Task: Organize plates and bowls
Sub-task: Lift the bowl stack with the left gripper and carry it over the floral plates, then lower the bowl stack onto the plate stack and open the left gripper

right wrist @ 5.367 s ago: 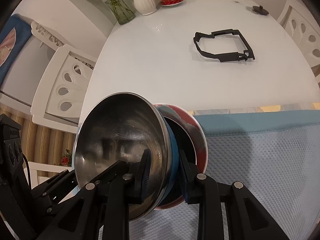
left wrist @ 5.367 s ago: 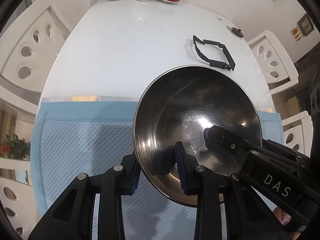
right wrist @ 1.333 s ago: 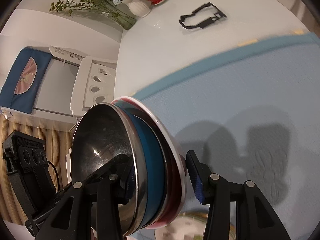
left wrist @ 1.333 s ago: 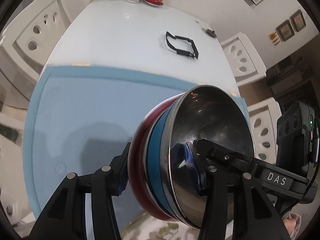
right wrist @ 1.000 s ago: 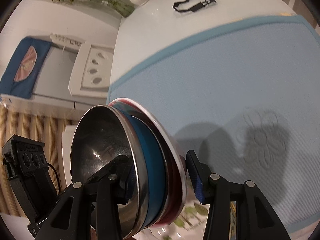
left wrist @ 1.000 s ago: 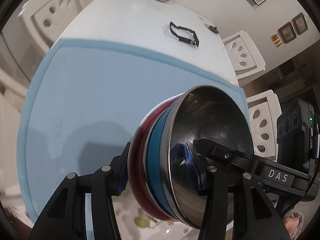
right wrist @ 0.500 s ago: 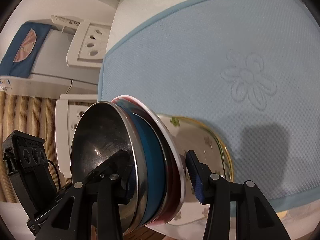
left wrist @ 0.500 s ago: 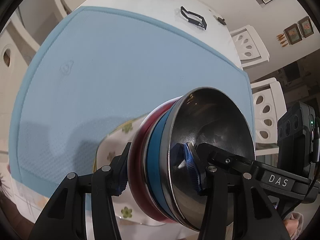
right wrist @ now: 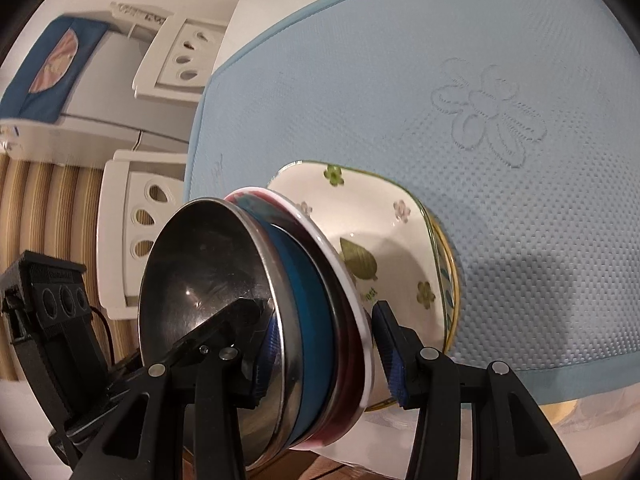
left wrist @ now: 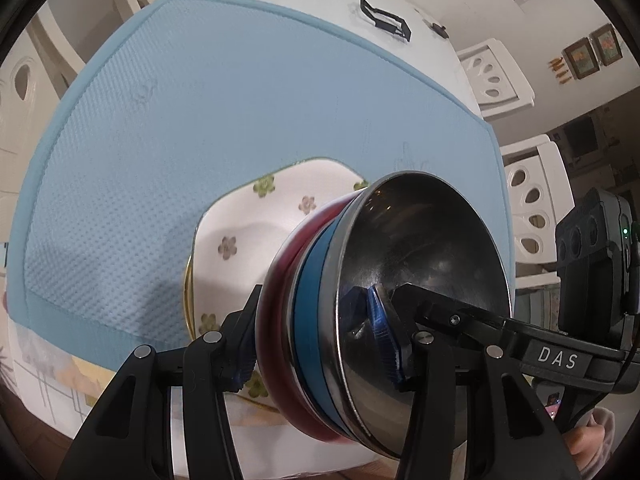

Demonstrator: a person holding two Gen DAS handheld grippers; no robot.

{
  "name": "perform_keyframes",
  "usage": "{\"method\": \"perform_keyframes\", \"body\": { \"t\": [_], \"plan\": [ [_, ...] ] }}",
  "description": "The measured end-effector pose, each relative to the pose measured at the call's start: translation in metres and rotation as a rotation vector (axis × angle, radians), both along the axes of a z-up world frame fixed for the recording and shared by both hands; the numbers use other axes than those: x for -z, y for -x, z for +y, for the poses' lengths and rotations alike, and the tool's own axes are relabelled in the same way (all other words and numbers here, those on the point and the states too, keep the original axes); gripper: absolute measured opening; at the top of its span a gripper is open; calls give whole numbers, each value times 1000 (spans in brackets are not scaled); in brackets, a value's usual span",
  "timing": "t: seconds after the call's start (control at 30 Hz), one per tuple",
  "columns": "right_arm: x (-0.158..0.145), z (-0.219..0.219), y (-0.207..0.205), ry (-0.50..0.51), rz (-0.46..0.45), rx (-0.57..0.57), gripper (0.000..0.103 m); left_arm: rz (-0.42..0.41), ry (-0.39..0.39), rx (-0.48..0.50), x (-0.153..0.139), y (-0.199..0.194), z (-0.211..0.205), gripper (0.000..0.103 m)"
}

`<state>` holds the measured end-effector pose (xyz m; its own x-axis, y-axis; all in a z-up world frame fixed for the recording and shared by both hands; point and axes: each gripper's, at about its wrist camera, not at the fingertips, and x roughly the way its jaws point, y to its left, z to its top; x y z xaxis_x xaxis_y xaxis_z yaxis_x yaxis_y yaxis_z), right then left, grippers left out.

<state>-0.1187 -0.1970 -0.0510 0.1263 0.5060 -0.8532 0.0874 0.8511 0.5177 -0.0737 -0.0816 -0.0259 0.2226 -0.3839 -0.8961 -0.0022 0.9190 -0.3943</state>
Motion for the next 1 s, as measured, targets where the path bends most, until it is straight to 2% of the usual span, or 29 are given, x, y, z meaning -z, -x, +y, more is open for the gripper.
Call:
{"method": "perform_keyframes", "body": {
  "t": [0.2,0.5,0.67,0.7,0.77,0.83,0.87,0.9,0.97,1.0],
  "plan": [
    [9,6,2,37,1,-11,45,16,-24,15,12,8,-3,46],
    [7,12,2,78,-44,-25,45,-3,-37,33,13,10,-1,47],
    [-8,14,12,115,-105,-88,46,-28,-105,79,1,14,-3,48],
    [-13,14,15,128,-122,-103,48,-40,-119,90,-4,17,-3,49],
    [-27,16,26,182,-174,-149,66,-84,-159,116,-16,24,-3,65],
    [-40,23,39,237,-235,-195,76,-131,-196,137,-26,30,-3,71],
    [-44,25,44,251,-258,-210,81,-154,-210,149,-31,33,-3,79],
    [-49,27,48,266,-282,-218,83,-170,-224,154,-35,36,-3,81],
    [-59,31,57,288,-334,-215,94,-206,-254,156,-41,40,-1,86],
    [-63,32,59,302,-356,-207,95,-214,-262,154,-43,42,0,88]
  ]
}}
